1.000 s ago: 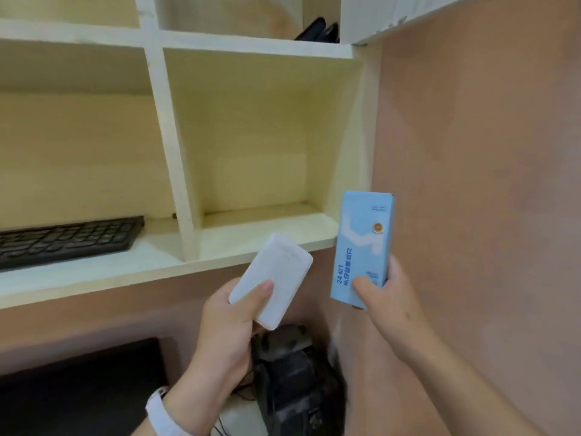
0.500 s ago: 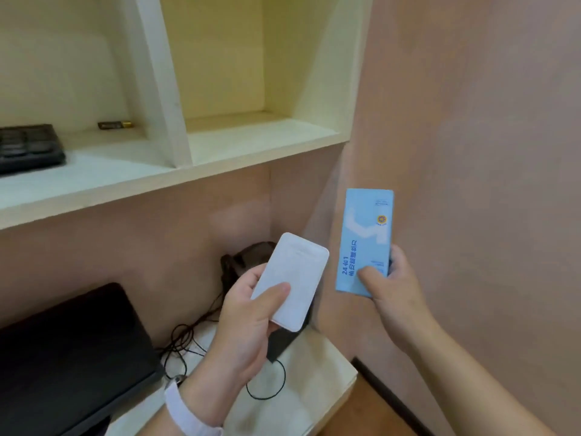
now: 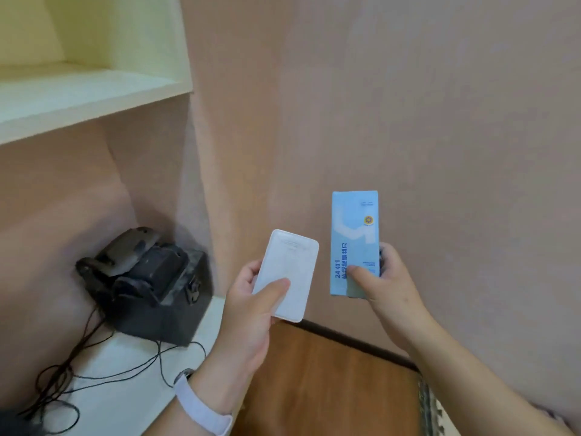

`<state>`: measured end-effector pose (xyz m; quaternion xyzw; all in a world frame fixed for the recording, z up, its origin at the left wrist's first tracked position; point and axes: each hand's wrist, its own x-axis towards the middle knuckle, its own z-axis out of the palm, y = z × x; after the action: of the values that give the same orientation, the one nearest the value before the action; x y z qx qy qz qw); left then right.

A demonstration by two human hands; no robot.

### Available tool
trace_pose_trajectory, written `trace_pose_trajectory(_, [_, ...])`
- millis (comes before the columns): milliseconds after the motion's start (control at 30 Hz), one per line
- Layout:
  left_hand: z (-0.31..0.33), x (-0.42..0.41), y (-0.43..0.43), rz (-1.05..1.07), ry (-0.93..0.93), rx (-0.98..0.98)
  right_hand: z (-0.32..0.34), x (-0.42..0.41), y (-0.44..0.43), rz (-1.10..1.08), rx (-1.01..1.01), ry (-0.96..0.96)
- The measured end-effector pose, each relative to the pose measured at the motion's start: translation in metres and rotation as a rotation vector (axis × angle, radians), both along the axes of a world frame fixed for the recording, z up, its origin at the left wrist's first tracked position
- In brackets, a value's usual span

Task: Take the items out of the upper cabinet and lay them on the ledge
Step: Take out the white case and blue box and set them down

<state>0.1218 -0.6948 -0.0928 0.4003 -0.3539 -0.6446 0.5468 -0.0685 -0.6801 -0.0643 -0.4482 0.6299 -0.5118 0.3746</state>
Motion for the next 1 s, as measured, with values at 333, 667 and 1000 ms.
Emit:
trace_pose_trajectory(333, [0.017, -0.125, 0.047, -0.271, -0.047, -0.066, 0.005, -0.111, 0.102, -0.263, -0.061, -0.073])
trace_pose_trajectory(667, [0.031, -0.301, 0.177, -0.543, -0.066, -0.09, 0.012, -0.255, 0.283, -0.548, -0.112, -0.116])
trace_pose_trajectory(1000, [0.028, -0.454, 0.325, -0.823, -0.111, -0.099, -0.004, -0.368, 0.47, -0.843, -0.16, -0.148])
